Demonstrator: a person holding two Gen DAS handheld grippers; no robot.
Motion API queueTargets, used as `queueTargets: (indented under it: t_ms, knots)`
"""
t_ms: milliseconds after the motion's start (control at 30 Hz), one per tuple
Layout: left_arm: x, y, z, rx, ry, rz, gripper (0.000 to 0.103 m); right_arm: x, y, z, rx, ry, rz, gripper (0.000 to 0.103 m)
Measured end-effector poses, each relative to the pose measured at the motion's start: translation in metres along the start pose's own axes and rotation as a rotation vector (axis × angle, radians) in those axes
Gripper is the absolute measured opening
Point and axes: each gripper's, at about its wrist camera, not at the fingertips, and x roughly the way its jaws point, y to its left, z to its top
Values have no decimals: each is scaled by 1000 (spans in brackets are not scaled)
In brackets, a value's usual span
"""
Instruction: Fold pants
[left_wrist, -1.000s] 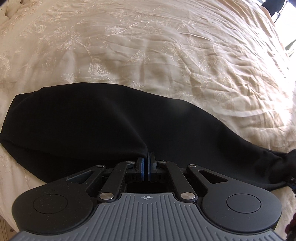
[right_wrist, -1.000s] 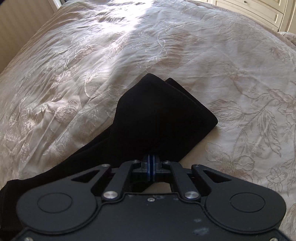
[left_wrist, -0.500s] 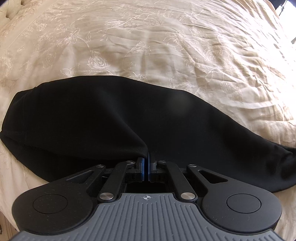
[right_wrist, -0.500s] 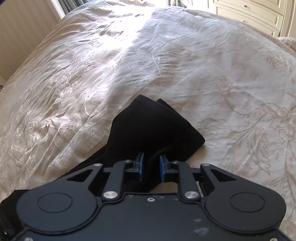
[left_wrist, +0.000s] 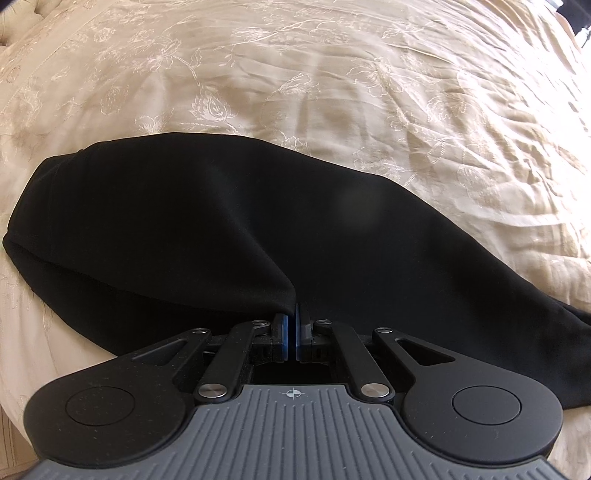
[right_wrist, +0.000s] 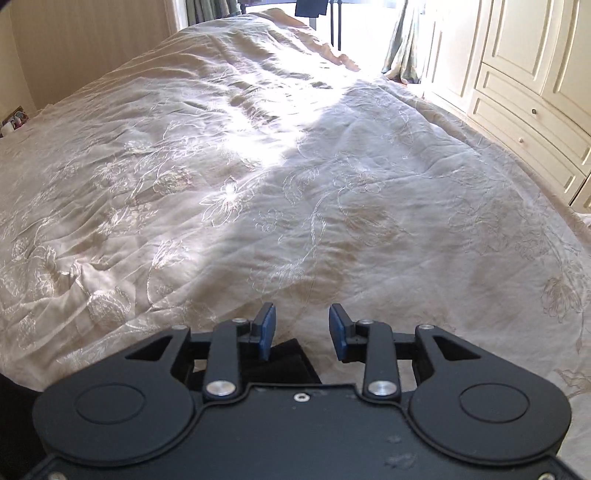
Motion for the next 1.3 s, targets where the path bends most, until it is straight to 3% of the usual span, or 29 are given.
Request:
queueTargets:
  t_ms: [133, 267, 433, 567, 833, 900, 1133, 1300]
  knots:
    - [2, -1, 0, -10, 1, 10, 3, 10, -2, 7, -30, 59, 99, 35]
    - [3, -1, -1, -22, 2, 17, 3, 17, 3, -4, -81, 117, 137, 35]
    - [5, -2, -1, -23, 4, 30, 3, 18, -2, -21, -152, 165, 105, 36]
    - [5, -4, -2, -24, 4, 37, 3, 21, -15, -24, -123, 189, 88, 36]
    - [3, -4, -3, -31, -3, 33, 3, 16, -4, -27, -182, 175, 138, 34]
    - [1, -3, -4, -39, -10, 29, 3, 16, 1, -29, -209, 168, 127, 13]
    - [-22, 2, -11, -87, -100, 0, 3, -4, 11, -16, -235, 78, 146, 12]
    - [-4, -2, -16, -67, -38, 13, 4, 2, 19, -5, -246, 46, 113, 12]
